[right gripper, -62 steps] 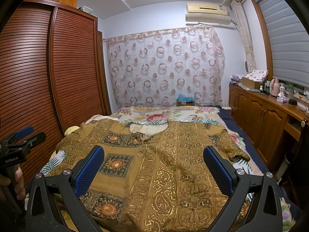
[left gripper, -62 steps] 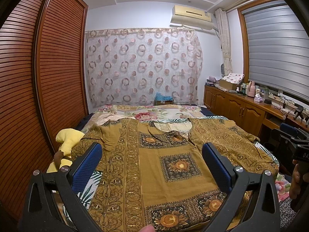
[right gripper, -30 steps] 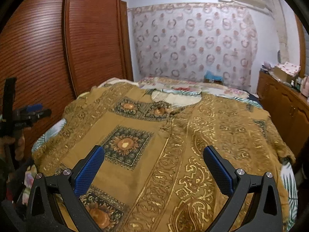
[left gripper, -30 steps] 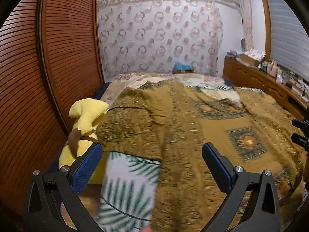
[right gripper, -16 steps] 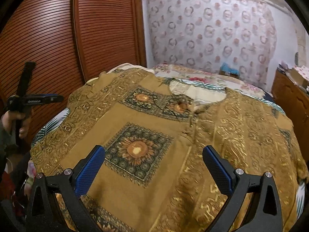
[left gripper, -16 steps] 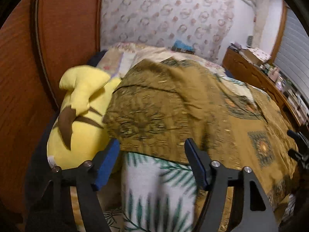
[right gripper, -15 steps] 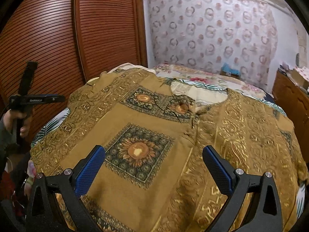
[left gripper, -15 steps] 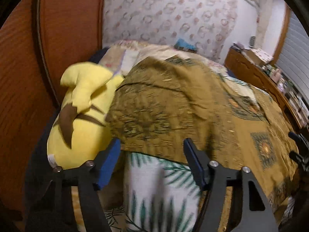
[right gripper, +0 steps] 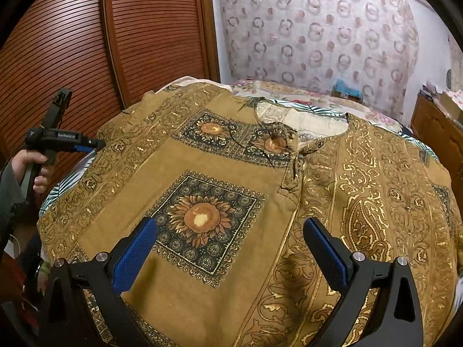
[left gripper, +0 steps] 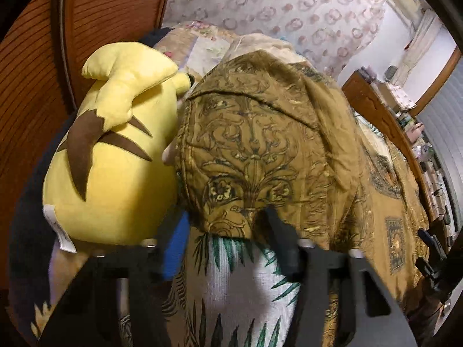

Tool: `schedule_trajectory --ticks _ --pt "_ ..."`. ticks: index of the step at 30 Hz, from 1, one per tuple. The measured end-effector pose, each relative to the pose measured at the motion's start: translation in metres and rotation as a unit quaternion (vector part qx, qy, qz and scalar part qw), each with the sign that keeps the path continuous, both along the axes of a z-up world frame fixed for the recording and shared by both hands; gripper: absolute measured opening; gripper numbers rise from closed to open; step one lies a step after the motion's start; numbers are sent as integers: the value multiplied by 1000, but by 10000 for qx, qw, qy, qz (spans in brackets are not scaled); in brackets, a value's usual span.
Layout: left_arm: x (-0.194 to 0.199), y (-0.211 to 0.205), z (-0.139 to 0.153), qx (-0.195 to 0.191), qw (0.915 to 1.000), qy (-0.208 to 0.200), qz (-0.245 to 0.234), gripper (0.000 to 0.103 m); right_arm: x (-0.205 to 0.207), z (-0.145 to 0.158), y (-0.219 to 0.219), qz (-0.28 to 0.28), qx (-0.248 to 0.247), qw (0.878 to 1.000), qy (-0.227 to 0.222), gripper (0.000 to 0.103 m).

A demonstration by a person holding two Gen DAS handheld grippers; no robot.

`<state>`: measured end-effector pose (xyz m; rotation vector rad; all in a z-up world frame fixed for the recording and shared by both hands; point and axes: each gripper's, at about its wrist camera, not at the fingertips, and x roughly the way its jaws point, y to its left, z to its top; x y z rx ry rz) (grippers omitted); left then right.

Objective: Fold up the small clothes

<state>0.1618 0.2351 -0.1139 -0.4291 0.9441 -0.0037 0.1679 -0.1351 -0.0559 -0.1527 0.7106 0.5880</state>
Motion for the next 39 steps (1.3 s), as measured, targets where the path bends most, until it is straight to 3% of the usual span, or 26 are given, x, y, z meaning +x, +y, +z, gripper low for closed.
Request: schedule_trajectory --ticks 1,6,10,13,21,28,33,35,39 --pt "-1 -1 2 -2 10000 -68 -19 30 0 0 1 -5 -11 10000 -13 101" --pt "-6 -8 12 563 9982 -195 48 11 -3 -2 8 -11 -53 10000 -62 101" --pt "-15 -21 38 1118 9918 -614 73 8 -2 -3 5 -17 -5 10000 -50 100" --pt "-16 -39 56 1420 9867 -788 -87 7 -2 -4 4 -25 18 10000 -21 100" --pt "-8 -110 95 1388 9782 -1199 -977 7 -4 -4 4 -47 -28 9999 -108 100" --pt "-20 -163 93 1350 9688 -1215 -1687 7 -5 -5 2 -59 14 9999 -86 99" --pt "-37 -167 83 1443 9700 -1167 -1573 8 -4 -5 2 -42 15 10000 -81 99" --pt "-48 -168 76 1544 9690 -1191 -1518 11 -5 -5 2 -50 28 10000 -77 99" --pt "-60 -157 67 1513 9725 -1094 -1394 31 -4 -5 1 -47 38 10000 -63 99"
